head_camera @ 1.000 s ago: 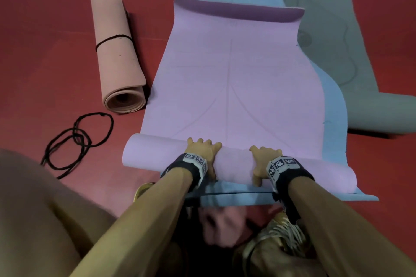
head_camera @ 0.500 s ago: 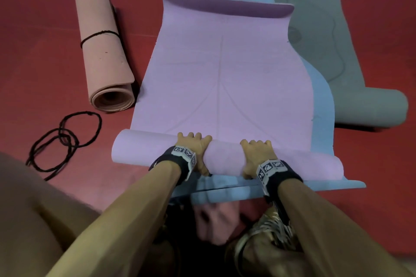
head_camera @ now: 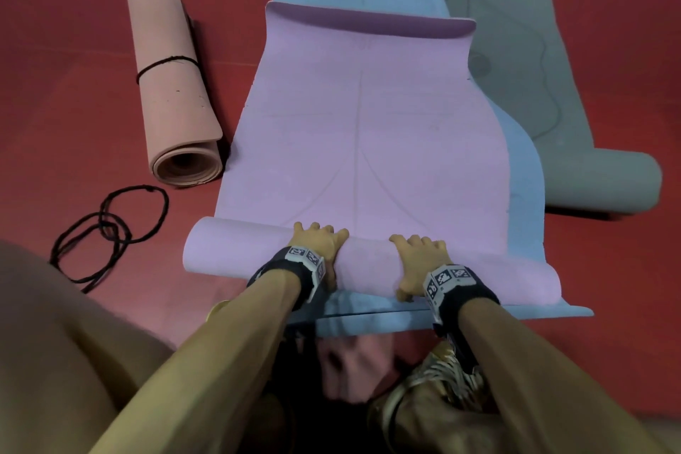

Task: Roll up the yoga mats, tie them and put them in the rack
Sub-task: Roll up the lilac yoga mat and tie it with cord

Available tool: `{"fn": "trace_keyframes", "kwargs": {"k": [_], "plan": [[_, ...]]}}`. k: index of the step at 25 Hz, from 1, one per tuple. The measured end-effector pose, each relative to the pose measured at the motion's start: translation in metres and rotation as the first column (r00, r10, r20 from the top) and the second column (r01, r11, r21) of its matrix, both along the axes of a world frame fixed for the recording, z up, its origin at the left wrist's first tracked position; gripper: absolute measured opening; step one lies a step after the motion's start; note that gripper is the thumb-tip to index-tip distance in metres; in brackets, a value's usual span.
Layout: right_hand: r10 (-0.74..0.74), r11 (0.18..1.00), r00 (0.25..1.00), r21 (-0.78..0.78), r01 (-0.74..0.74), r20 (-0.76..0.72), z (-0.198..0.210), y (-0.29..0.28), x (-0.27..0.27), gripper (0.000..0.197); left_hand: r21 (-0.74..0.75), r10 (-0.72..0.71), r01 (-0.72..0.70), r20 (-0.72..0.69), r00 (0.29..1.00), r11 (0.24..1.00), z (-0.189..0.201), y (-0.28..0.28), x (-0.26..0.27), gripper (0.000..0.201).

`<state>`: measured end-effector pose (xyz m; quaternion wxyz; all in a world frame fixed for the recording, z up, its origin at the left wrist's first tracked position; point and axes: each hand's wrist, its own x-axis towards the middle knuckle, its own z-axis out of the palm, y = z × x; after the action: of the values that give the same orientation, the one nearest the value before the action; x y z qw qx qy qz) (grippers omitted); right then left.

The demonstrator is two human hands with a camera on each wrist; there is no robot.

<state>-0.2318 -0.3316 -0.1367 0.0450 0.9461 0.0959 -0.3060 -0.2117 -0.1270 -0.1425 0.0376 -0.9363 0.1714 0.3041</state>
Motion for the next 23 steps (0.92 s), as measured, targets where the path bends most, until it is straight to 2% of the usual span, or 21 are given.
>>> {"fn": "trace_keyframes", "kwargs": {"k": [3,5,7,11,15,17,19,23], "plan": [[0.04,0.999,0.995,-0.006,-0.039,0.095,-0.002,0.0,-0.018,0.109,0.016,0.023,-0.022,-0.087,0.996,1.0,0.002,-0.003,0.011,0.067],[0.027,1.0,0.996,-0.005,-0.027,0.089,-0.003,0.001,-0.02,0.106,0.045,0.024,-0.019,-0.106,0.994,0.999,-0.002,-0.007,0.01,0.066],[0.015,1.0,0.999,-0.008,-0.015,0.043,-0.001,0.003,-0.012,0.099,0.097,0.018,-0.012,-0.067,0.998,0.995,-0.006,-0.005,0.004,0.077],[-0.008,1.0,0.998,-0.014,0.008,-0.063,0.001,0.005,0.008,0.087,0.029,-0.027,0.028,-0.019,0.999,0.999,-0.006,0.005,-0.006,0.101],[-0.075,0.997,0.965,0.003,0.078,-0.252,0.005,0.004,0.03,0.091,0.051,-0.044,0.041,0.059,0.997,0.998,-0.003,0.003,-0.022,0.117],[-0.077,0.996,0.954,0.013,0.085,-0.291,0.004,0.005,0.033,0.098,0.059,-0.054,0.05,0.055,0.997,0.997,-0.003,0.004,-0.021,0.112],[-0.095,0.995,0.958,0.001,0.099,-0.271,0.001,0.004,0.028,0.107,0.041,-0.067,0.065,0.04,0.997,0.997,0.001,0.004,-0.015,0.101],[-0.027,0.999,0.993,0.016,0.029,-0.117,0.0,0.002,0.004,0.115,0.038,-0.059,0.058,0.013,0.998,0.998,0.007,-0.001,-0.002,0.066]]}}
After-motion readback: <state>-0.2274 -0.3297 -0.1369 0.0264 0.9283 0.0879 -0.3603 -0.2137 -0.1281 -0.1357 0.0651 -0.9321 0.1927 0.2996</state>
